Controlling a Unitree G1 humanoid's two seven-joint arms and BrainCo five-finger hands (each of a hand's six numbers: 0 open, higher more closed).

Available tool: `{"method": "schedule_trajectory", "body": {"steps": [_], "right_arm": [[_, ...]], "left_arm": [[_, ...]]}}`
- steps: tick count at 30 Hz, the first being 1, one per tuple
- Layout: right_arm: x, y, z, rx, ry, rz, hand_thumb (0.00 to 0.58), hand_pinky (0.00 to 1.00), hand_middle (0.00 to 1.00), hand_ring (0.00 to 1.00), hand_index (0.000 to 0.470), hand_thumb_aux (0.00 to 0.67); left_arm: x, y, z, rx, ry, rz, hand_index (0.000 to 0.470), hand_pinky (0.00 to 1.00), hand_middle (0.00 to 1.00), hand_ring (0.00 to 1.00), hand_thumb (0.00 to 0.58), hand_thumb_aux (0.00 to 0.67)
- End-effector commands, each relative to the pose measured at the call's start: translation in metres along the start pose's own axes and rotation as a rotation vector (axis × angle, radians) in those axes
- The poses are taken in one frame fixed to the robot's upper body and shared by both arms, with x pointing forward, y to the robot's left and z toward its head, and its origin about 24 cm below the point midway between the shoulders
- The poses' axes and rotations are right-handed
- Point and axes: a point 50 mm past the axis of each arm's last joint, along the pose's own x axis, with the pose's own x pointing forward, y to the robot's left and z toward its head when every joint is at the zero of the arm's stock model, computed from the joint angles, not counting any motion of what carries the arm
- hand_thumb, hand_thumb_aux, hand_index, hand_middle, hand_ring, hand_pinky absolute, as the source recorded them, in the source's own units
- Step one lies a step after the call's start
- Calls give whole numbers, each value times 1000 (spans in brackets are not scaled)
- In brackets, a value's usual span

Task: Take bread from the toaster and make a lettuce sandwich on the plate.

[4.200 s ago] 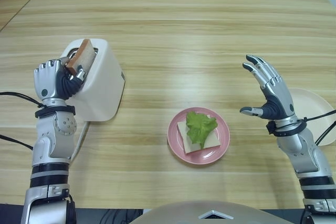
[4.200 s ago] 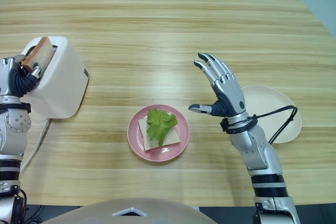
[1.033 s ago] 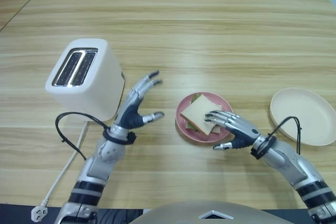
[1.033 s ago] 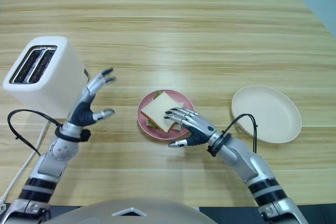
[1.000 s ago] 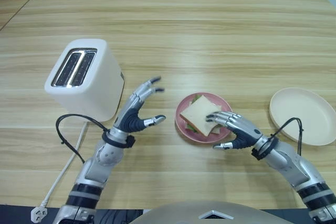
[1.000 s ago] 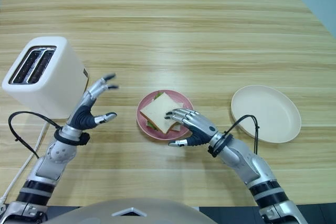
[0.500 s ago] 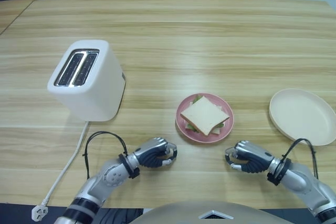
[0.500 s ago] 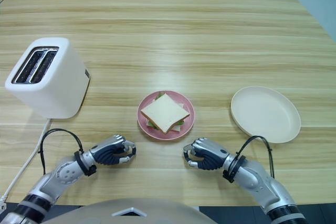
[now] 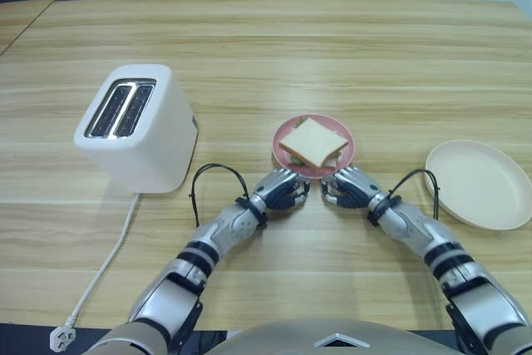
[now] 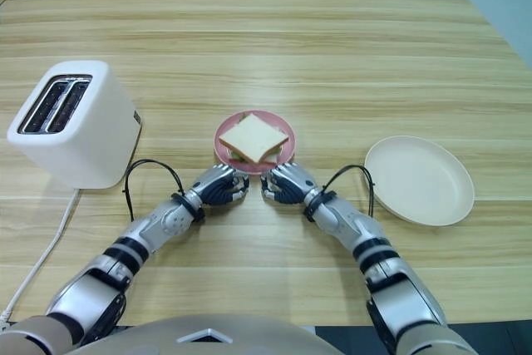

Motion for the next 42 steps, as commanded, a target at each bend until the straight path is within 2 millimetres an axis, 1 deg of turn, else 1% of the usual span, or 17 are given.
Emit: {"method": "schedule_trajectory", "body": {"steps": [1,4,9,10,11,12,13,14,15,18,21,23,25,30,35,39,42], "right_arm": [[9,23,-22,40,256,77,580,1000,1000,1000,470,670],[14,24,-25,104,339,47,580,1000,1000,1000,470,670],[17,28,-20,150,352,-4,580,1000,1000,1000,470,670],[17,29,-18,161,340,-21,578,1000,1000,1000,444,633],[17,30,-16,168,327,-39,520,1000,1000,1000,319,455],[16,30,-15,173,316,-57,500,1000,1000,1000,295,420],[15,31,-12,191,293,-81,427,851,851,851,229,326],[13,33,-8,219,262,-113,79,431,431,431,33,47],[12,34,-5,252,241,-137,0,0,0,0,0,0],[4,32,-1,390,194,-268,0,0,0,0,0,0],[2,18,3,500,139,-439,0,0,0,0,0,0],[0,5,6,562,89,-587,0,0,0,0,0,0],[-8,-6,3,601,76,-735,0,0,0,0,0,0],[-29,-24,-4,523,48,-958,0,0,0,0,0,0],[-32,-36,-5,477,20,-1023,0,0,0,0,0,0],[-30,-38,-2,468,-11,-983,0,0,0,0,0,0],[-30,-40,-8,531,18,-961,0,0,0,0,0,0]], "left_arm": [[-2,-21,-29,58,244,-78,470,1000,1000,1000,580,670],[3,-24,-32,57,304,-68,470,1000,1000,1000,580,670],[3,-32,-29,20,330,-43,470,1000,1000,1000,580,670],[4,-33,-26,1,313,-22,470,1000,1000,1000,580,670],[4,-34,-23,-20,293,-3,470,1000,1000,1000,580,670],[5,-36,-20,-37,271,10,429,1000,1000,1000,576,612],[6,-37,-15,-53,244,21,66,0,0,0,152,95],[7,-39,-8,-87,194,47,0,0,0,0,0,0],[7,-40,-3,-126,157,66,0,0,0,0,0,0],[3,-47,14,-234,20,81,0,0,0,0,0,0],[0,-43,28,-318,-99,160,0,0,0,0,0,0],[-4,-32,34,-411,-167,284,0,0,0,0,0,0],[-9,-18,36,-473,-233,413,0,0,0,0,0,0],[-16,23,30,-545,-303,699,0,0,0,0,0,0],[-19,44,13,-559,-230,822,0,0,0,0,0,0],[-17,49,9,-547,-194,825,0,0,0,0,0,0],[-17,54,5,-539,-159,855,0,0,0,0,0,0]]}}
